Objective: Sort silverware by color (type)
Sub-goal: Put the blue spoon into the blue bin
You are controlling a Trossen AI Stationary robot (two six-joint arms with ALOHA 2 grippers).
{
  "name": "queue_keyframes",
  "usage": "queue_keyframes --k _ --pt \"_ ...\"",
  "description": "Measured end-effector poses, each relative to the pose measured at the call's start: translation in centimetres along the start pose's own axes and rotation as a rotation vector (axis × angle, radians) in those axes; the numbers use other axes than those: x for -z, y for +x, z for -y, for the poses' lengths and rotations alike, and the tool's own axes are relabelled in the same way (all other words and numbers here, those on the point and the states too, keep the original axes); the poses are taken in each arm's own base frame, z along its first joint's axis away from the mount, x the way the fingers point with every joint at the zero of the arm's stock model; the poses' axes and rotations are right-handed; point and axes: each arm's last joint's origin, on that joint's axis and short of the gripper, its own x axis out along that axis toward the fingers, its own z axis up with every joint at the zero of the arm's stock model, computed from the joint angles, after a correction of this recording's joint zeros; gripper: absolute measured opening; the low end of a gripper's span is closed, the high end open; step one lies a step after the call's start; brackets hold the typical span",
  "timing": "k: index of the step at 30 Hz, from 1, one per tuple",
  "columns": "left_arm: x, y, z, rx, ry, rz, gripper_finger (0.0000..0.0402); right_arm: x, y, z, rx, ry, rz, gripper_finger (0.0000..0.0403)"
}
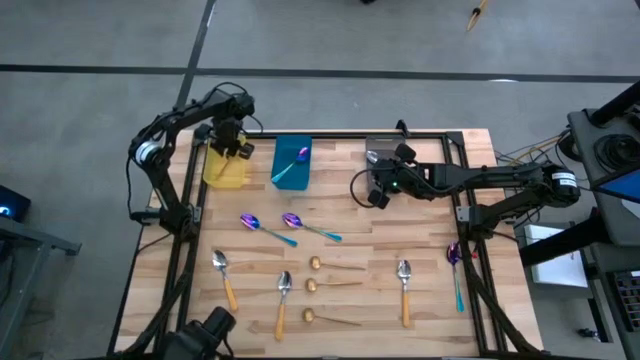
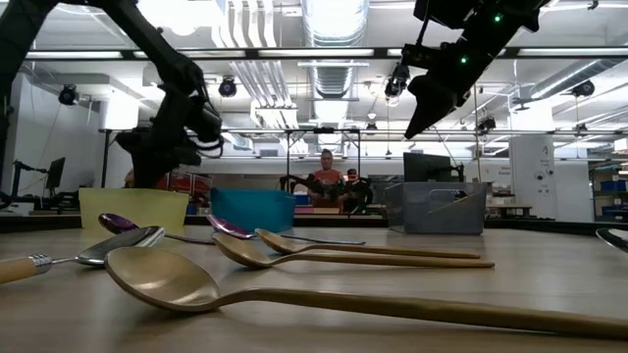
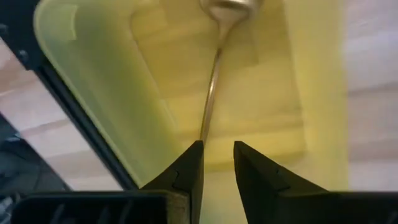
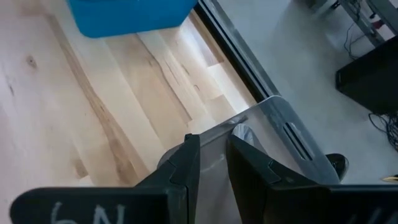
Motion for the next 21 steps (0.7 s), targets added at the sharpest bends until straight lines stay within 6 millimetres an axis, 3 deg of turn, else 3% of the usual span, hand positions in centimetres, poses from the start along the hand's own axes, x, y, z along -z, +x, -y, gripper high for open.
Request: queue_keyframes --k 5,11,15,21 --pt "3.0 -4.8 1.9 0.05 0.112 0.278 0.0071 -0.1 -0.1 0.0 -0.006 0.096 -0.002 0.0068" --pt "10.6 -10.0 5.9 0.251 0.25 0.75 0.0071 0.2 -0.4 -1.8 -0.319 0.365 -0.087 0.0068" --pt "16.5 -10.9 9.1 0.494 0.439 1.053 0.0071 0.5 -1.4 -4.2 -0.47 0.445 -0.161 0.0068" --pt "23.9 -9.3 11.5 0.796 0.699 1.391 0.0071 0.9 -3.1 -6.5 -0.674 0.644 -0.334 0.0068"
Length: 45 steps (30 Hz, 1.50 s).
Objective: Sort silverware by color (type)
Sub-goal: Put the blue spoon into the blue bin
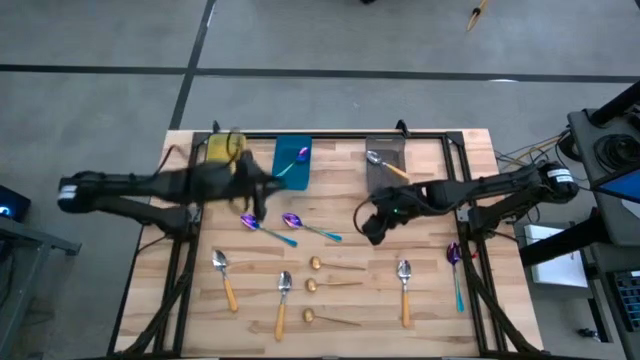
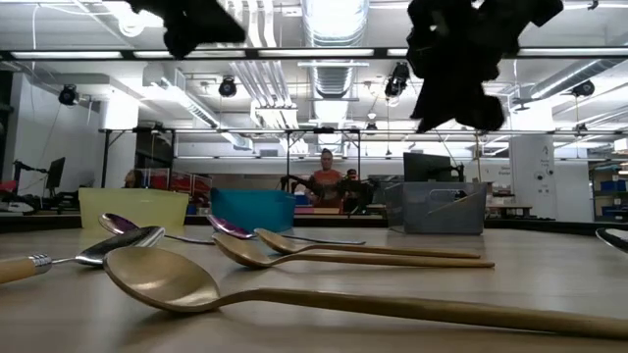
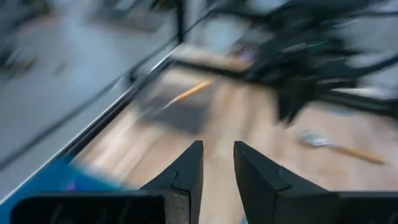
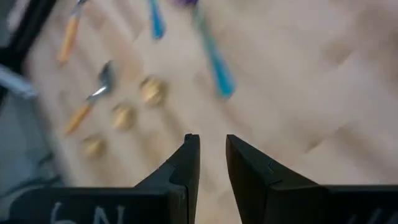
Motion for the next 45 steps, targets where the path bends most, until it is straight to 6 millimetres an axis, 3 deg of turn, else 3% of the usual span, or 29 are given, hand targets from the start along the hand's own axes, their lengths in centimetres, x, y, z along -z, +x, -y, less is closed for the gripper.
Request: queue_keyframes --k 5,10,18,23,28,34,41,45 --pt "2.0 -1.5 2.8 0.169 0.063 0.149 0.0071 1.9 0.1 -1.8 -0.077 0.135 -0.145 0.0068" --pt "2.9 -1.8 3.4 0.209 0.069 0.164 0.0071 4.6 -0.1 -3.1 -0.03 0.251 -0.269 0.0068" --pt "2.9 -1.6 3.4 0.203 0.094 0.171 0.0071 9.9 -1.3 -2.7 0.267 0.401 -0.469 0.0068" --pt "2.7 -1.5 3.5 0.2 0.111 0.175 0.0071 11.3 -2.2 -1.5 0.464 0.425 -0.51 0.0068" --pt "2.1 -1.4 3.7 0.201 0.111 0.186 0.0071 10.5 -2.0 -1.4 0.458 0.382 -0.41 0.0068" --pt "1.8 -1.2 3.9 0.198 0.146 0.191 0.0071 7.7 -1.1 -1.2 0.38 0.266 -0.263 0.0068" --pt "1.6 -1.2 3.9 0.199 0.131 0.191 0.0071 3.7 1.9 -1.9 0.204 0.049 -0.085 0.0068" --pt "1.6 -1.1 3.8 0.151 0.154 0.194 0.0071 1.4 4.2 -2.2 0.19 -0.095 -0.048 0.0068"
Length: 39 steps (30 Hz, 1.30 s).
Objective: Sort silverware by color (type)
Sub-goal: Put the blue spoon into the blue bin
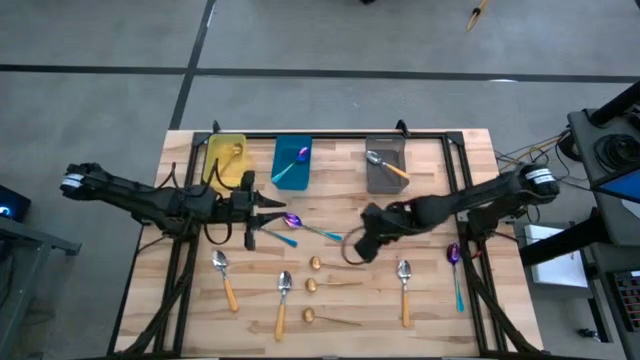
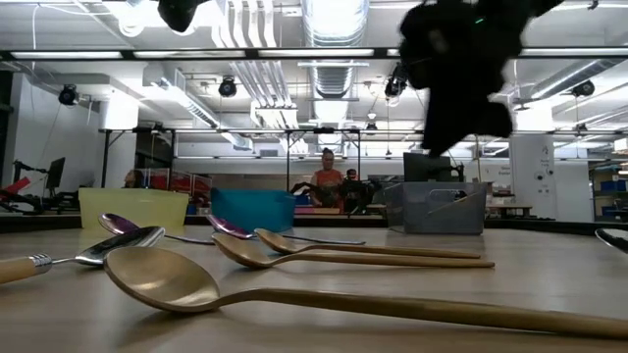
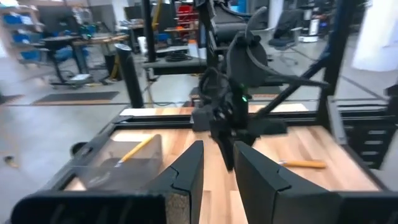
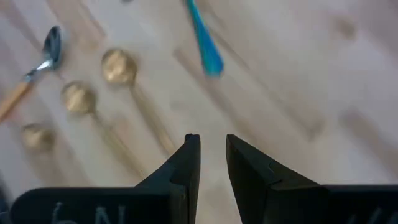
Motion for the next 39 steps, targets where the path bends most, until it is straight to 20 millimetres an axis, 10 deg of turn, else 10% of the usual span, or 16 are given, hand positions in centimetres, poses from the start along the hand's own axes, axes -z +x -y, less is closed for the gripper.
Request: queue_keyframes --k 17,39 --pt "0.3 0.0 -0.3 -0.11 0.014 -0.031 0.0071 -7.0 7.9 -5.8 0.112 -0.606 0.146 0.0069" --pt "0.4 0.0 -0.4 -0.145 0.018 -0.035 0.0071 -9.2 15.6 -2.7 0.162 -0.635 0.172 0.0199"
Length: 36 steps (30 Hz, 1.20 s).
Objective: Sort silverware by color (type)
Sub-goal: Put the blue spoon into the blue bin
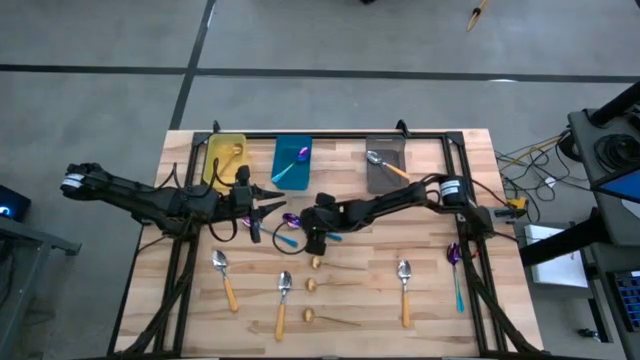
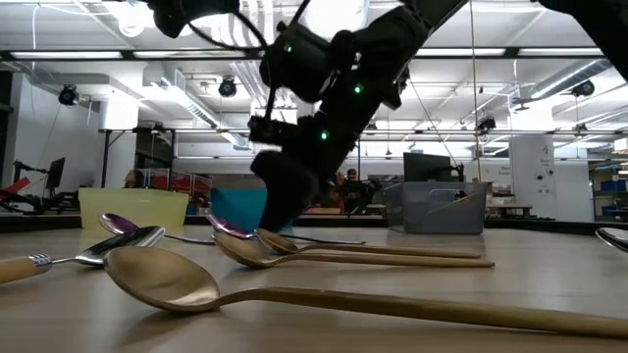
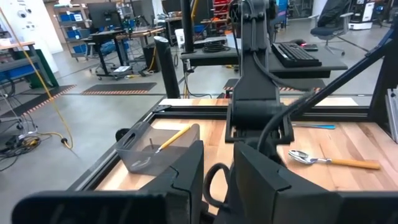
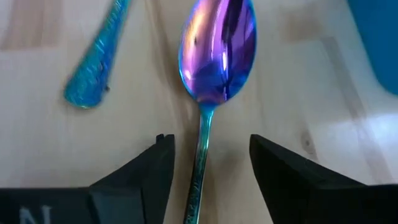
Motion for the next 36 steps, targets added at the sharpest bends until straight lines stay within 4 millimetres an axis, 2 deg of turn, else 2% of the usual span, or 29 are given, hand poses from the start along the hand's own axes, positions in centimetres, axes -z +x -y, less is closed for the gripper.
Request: queue_keyframes --k 5,8,12,14,20,26,30,36 --pt "0.0 0.0 0.0 -0.001 -0.001 0.002 0.0071 0.6 1.4 -0.1 0.008 0.017 -0.013 0.0164" --pt "0.0 0.0 0.0 -0.001 -0.004 0.004 0.0071 1.1 2.1 -0.3 0.004 0.027 -0.031 0.0117" --pt "0.0 0.0 0.0 -0.001 -0.021 0.002 0.0071 1.3 2.2 -0.2 0.017 0.022 -0.033 0.0034" --pt "0.0 0.1 0.0 -0.001 -0.027 -0.001 0.0071 1.0 1.9 -0.2 0.014 0.012 -0.019 0.0019" --pt "0.2 0.1 0.0 -0.017 -0.102 -0.013 0.0071 0.0 -0.4 0.1 -0.008 -0.046 -0.005 0.0015" --pt "0.7 0.1 0.0 -0.021 -0.158 -0.06 0.0071 -1.6 -4.7 0.5 -0.009 -0.087 0.098 0.0014" --pt "0.9 0.1 0.0 -0.024 -0.191 -0.078 0.0071 -0.8 -7.1 0.6 0.087 -0.094 0.16 0.0013" --pt "1.1 0.3 0.0 -0.06 -0.194 -0.08 0.0071 0.1 -10.6 1.4 0.173 -0.011 0.41 0.0013"
